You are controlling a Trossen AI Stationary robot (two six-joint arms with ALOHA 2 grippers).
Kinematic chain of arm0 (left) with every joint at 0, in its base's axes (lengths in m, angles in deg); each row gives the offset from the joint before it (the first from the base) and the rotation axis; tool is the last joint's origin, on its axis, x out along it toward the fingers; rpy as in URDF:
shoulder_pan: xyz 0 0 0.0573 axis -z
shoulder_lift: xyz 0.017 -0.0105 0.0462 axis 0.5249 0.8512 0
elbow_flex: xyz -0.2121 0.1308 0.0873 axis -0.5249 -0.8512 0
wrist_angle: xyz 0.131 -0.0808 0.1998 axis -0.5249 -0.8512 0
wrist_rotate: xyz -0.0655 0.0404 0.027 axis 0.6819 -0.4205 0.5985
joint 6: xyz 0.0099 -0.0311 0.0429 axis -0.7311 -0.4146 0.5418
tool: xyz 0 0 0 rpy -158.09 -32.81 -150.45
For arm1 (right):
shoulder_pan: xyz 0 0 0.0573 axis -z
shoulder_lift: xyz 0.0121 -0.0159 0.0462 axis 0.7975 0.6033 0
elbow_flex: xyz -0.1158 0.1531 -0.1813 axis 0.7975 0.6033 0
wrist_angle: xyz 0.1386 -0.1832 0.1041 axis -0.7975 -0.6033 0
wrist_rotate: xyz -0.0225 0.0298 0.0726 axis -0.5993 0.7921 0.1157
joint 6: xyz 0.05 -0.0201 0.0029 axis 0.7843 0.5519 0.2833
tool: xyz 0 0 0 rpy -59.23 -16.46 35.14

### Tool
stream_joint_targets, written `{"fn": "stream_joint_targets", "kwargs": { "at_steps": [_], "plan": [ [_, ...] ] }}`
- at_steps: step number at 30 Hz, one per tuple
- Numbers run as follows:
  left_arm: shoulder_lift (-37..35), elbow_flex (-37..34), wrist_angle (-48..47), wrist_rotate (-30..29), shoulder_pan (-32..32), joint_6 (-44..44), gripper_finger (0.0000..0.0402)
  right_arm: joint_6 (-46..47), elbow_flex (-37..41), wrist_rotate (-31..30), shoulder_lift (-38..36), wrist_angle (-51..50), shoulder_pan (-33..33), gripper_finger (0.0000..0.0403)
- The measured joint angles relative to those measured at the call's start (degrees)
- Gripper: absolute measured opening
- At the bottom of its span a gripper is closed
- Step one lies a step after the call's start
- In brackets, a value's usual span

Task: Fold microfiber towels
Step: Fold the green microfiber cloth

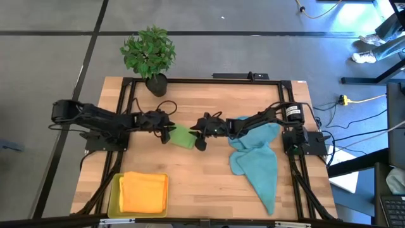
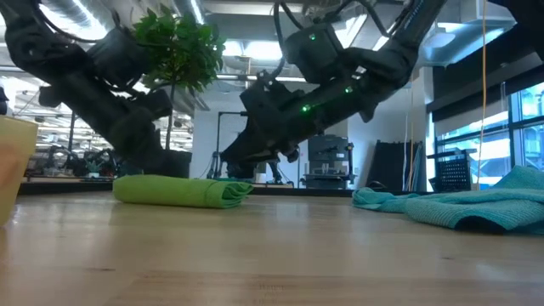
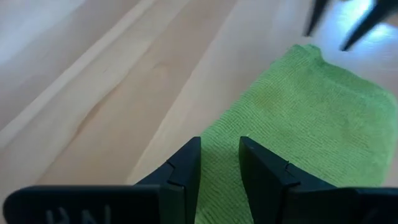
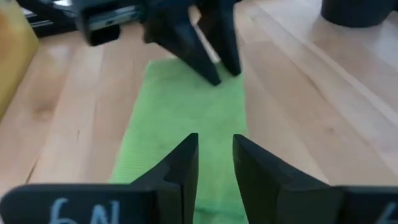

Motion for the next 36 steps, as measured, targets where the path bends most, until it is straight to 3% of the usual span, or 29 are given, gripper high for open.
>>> {"fn": "stream_joint_targets", "kwargs": {
  "at_steps": [36],
  "plan": [
    [-0.1,0.3,1.0,1.1,-1.7,1.2,0.0099,-0.3,0.0,-0.6,0.0,-1.9,0.0,0.0094]
  ]
}}
